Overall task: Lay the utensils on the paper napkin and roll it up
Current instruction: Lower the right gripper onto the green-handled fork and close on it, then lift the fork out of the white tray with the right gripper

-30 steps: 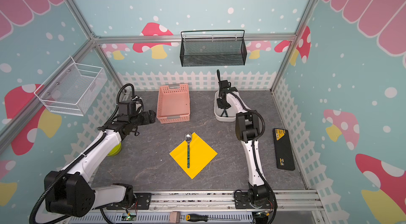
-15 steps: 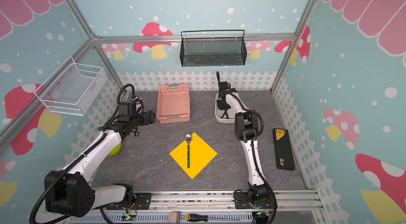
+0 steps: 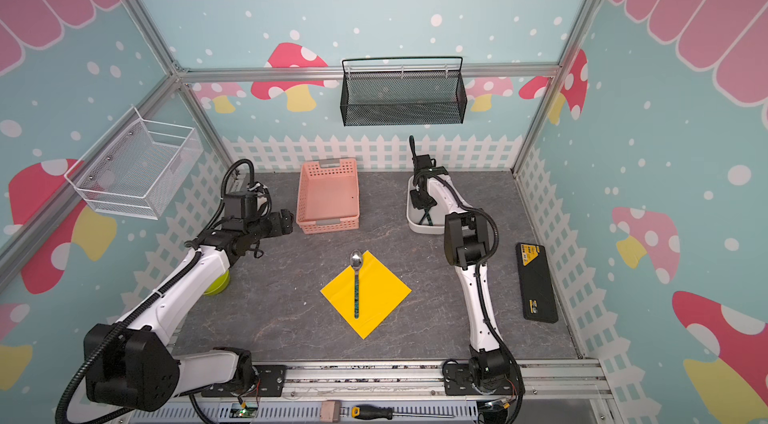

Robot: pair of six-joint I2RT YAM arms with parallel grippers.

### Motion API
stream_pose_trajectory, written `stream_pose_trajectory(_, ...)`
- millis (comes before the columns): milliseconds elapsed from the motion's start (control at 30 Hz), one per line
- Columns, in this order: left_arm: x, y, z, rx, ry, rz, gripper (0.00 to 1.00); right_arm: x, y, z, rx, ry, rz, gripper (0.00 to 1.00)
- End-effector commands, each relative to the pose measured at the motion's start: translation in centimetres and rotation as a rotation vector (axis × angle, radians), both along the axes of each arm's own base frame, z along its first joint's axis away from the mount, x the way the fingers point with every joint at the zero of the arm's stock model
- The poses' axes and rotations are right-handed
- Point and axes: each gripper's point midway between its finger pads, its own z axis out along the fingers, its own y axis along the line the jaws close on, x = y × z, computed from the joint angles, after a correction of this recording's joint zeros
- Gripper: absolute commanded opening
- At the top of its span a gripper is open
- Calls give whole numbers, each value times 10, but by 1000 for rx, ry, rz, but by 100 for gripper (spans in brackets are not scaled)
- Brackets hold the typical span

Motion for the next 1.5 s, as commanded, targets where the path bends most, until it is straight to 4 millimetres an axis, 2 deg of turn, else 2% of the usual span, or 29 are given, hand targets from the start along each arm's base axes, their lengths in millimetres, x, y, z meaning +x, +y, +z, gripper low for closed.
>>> stream_pose_trajectory(0,-6,4,1,25,-1,1,93,-24,-8,-17,-29,121,27,28)
stream_pose_trajectory(367,-6,5,1,28,-3,5,93,-33,-5,-12,-13,156,59,26)
stream_pose_trajectory(600,-6,5,1,28,-1,3,92,-34,-3,-14,-11,162,84,17)
stream_pose_trajectory(700,-6,5,1,29,-1,4,93,-32,-4,-4,-20,141,89,13)
stream_pose_trajectory(900,-6,3,5,21,-11,0,93,-22,-8,31,-71,47,80,7)
stream_pose_trajectory(1167,-8,3,8,14,-21,2,93,-15,-6,72,-91,-56,59,4)
stream_pose_trajectory(1333,-8,3,10,9,-28,0,92,-14,5,86,-78,-92,84,4)
stream_pose_trajectory(1467,-8,2,10,7,-29,-4,93,-22,23,84,-96,-102,156,4)
